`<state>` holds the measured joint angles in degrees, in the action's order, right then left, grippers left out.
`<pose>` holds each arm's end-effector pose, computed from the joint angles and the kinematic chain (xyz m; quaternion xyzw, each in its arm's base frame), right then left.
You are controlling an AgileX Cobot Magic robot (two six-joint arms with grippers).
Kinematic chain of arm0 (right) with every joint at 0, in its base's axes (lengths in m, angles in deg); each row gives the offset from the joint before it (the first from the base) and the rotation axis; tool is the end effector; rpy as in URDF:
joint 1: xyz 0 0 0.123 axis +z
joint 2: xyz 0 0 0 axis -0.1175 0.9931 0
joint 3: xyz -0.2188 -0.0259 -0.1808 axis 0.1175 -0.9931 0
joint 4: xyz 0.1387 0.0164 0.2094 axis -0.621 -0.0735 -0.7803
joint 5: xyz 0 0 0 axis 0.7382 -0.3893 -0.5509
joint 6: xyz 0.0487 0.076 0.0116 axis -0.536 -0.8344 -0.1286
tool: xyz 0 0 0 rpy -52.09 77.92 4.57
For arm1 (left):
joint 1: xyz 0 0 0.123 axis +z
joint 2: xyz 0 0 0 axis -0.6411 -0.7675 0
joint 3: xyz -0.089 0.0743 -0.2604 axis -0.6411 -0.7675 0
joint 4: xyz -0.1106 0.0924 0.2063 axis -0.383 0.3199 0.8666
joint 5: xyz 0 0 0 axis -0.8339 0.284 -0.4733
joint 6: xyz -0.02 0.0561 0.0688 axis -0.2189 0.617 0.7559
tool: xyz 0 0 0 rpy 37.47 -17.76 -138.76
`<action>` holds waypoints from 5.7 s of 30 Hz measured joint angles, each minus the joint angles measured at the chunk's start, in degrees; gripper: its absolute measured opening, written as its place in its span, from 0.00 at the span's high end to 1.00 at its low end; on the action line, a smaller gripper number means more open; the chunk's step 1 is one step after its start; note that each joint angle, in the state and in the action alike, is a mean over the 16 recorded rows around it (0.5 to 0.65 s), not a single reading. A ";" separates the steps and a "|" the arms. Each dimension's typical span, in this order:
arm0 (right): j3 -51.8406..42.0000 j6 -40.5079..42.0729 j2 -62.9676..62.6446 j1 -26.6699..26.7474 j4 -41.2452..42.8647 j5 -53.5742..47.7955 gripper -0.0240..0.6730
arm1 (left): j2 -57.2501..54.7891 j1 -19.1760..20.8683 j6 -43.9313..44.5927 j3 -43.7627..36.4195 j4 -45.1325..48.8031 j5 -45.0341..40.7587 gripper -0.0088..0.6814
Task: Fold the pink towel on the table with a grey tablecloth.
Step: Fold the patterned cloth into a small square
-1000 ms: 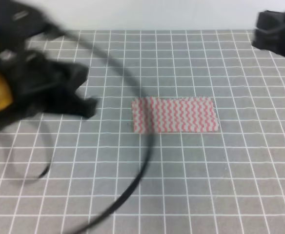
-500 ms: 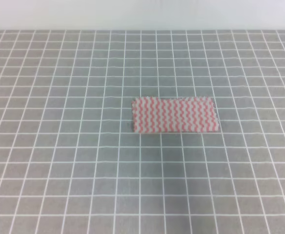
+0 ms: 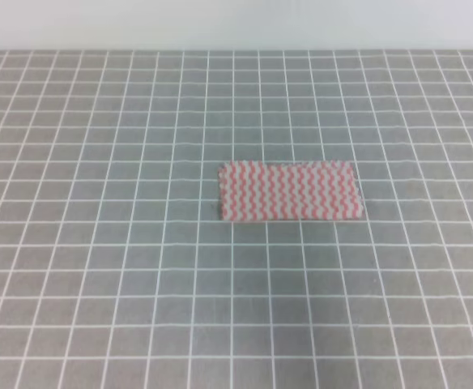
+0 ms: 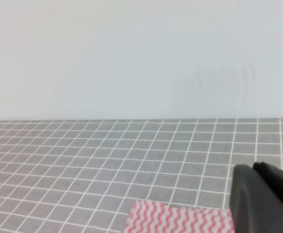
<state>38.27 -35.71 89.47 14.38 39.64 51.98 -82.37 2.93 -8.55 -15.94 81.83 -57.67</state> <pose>0.1455 0.0616 0.3517 -0.0630 0.7502 0.2197 0.6205 0.0369 -0.0155 0.2926 0.1101 0.7854 -0.2338 0.5625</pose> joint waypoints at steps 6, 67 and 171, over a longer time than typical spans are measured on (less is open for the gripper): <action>-0.02 0.00 -0.28 0.01 -0.55 -5.84 0.99 | -0.01 0.00 0.00 0.00 0.17 -0.64 0.99; -2.01 19.48 2.29 0.00 -7.01 -19.26 0.99 | 0.23 0.01 -0.01 0.04 0.20 -1.08 0.99; 25.05 29.59 51.61 -6.09 -20.53 -8.26 0.95 | -88.83 4.94 0.38 35.64 11.02 42.29 0.99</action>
<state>63.32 -6.12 141.08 8.29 19.11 43.72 -171.20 7.86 -8.17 19.70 92.85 -15.38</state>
